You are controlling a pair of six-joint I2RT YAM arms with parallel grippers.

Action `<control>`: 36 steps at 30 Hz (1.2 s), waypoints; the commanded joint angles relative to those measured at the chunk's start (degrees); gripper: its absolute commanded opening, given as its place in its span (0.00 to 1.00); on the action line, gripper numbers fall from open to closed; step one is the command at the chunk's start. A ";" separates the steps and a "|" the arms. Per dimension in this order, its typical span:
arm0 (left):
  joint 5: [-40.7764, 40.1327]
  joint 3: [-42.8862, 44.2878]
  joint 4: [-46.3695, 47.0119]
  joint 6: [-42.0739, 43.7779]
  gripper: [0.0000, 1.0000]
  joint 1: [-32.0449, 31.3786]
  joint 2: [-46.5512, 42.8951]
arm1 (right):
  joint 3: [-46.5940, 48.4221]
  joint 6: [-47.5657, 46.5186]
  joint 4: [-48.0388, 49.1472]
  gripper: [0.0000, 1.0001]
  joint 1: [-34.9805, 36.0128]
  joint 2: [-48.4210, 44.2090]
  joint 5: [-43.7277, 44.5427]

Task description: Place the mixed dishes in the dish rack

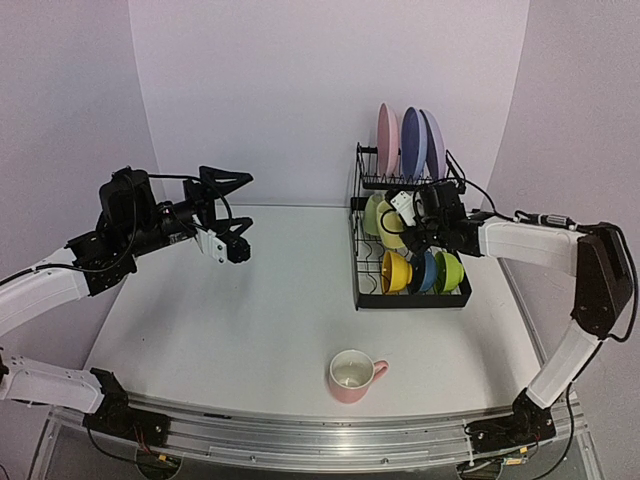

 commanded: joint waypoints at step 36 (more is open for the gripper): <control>-2.90 0.93 0.51 -0.62 0.90 0.00 1.00 | 1.05 13.86 25.63 0.00 -9.65 14.13 2.18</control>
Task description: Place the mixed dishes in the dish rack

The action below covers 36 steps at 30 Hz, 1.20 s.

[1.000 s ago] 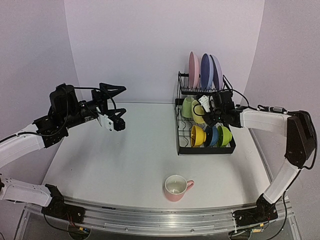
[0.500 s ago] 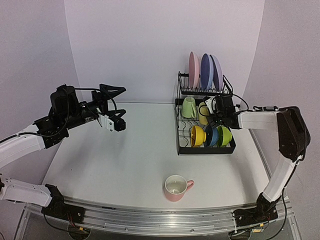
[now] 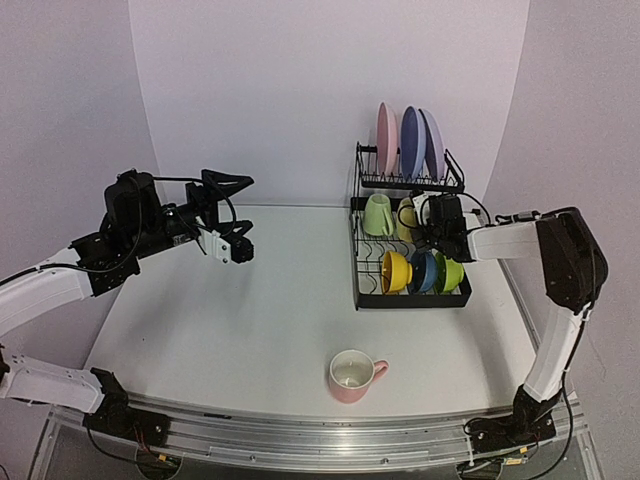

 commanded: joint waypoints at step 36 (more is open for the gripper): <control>1.04 1.63 0.54 -0.49 0.90 0.00 -0.28 | 6.21 26.96 -8.10 0.00 -1.14 0.74 10.98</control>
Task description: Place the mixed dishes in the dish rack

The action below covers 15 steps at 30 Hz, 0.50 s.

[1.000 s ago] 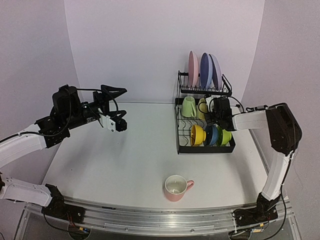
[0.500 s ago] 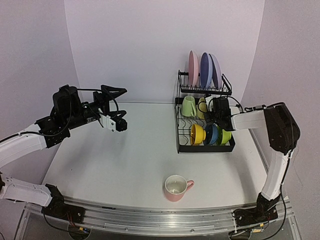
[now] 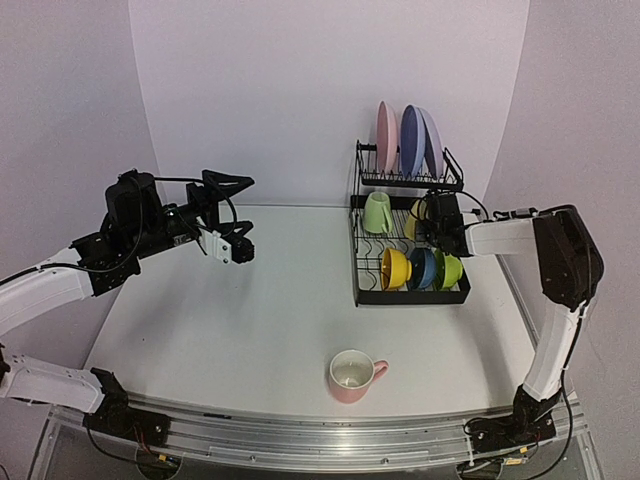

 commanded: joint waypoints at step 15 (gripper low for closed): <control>0.50 1.79 -1.16 -0.62 0.90 0.00 -2.04 | 2.30 -18.10 8.10 0.00 -1.30 2.61 2.49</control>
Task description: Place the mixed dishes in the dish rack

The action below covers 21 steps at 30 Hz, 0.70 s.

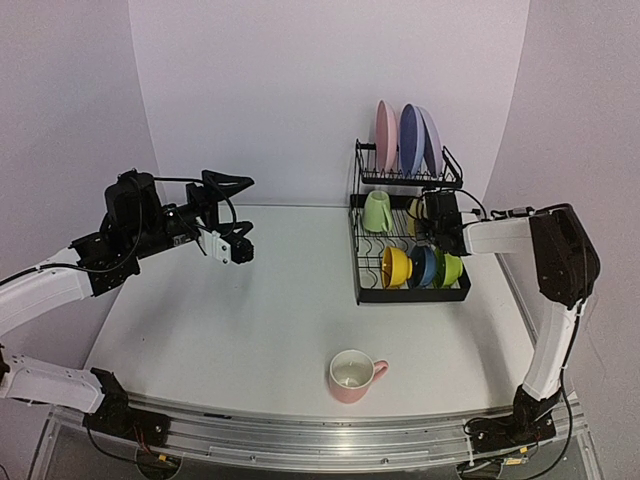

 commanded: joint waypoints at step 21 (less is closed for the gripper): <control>0.14 1.77 -1.84 -0.60 0.90 -0.03 -1.84 | -0.71 -27.02 7.28 0.00 -3.11 -0.28 -8.33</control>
